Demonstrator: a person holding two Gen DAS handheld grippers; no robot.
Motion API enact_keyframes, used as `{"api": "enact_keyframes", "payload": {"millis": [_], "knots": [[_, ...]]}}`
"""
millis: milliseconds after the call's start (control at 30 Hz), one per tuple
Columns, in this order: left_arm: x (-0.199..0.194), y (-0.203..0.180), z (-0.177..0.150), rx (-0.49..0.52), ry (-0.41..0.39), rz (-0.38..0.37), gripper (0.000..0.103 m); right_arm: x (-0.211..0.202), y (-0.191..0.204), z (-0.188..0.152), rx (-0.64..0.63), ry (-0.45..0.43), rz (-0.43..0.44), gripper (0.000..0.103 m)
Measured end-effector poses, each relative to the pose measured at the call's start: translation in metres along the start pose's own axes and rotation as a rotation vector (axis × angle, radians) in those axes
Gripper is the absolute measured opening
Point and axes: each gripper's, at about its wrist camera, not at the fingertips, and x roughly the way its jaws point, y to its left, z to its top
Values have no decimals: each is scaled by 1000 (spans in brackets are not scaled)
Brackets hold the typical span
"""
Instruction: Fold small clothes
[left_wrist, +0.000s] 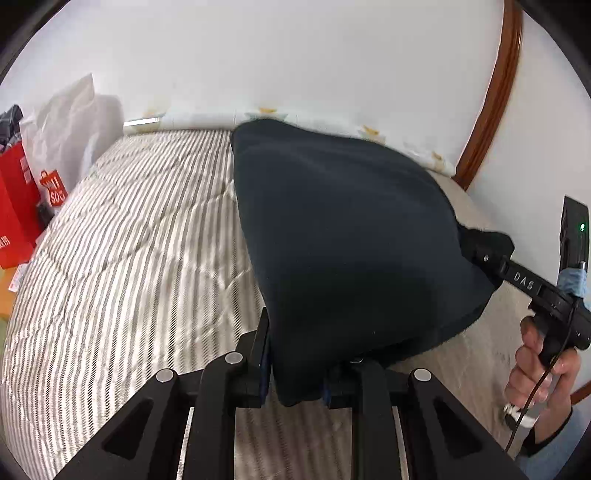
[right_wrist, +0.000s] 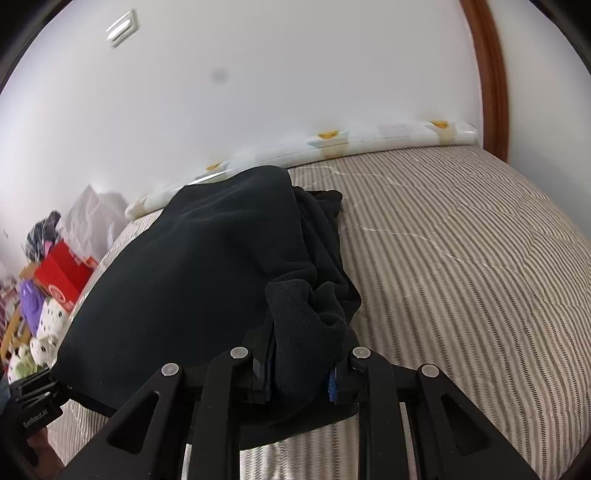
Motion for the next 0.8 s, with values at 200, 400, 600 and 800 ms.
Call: {"api": "enact_keyframes", "payload": {"millis": [200, 400, 600, 800], "knots": [[3, -4, -15, 62, 18, 22, 21, -23, -24, -11, 35, 23, 52, 24], [-3, 3, -20, 57, 55, -32, 25, -61, -20, -12, -49, 10, 19, 28], [-28, 15, -38, 35, 40, -111, 44, -65, 4, 4, -123, -71, 11, 28], [-68, 5, -37, 81, -69, -112, 55, -29, -2, -2, -90, -26, -63, 7]]}}
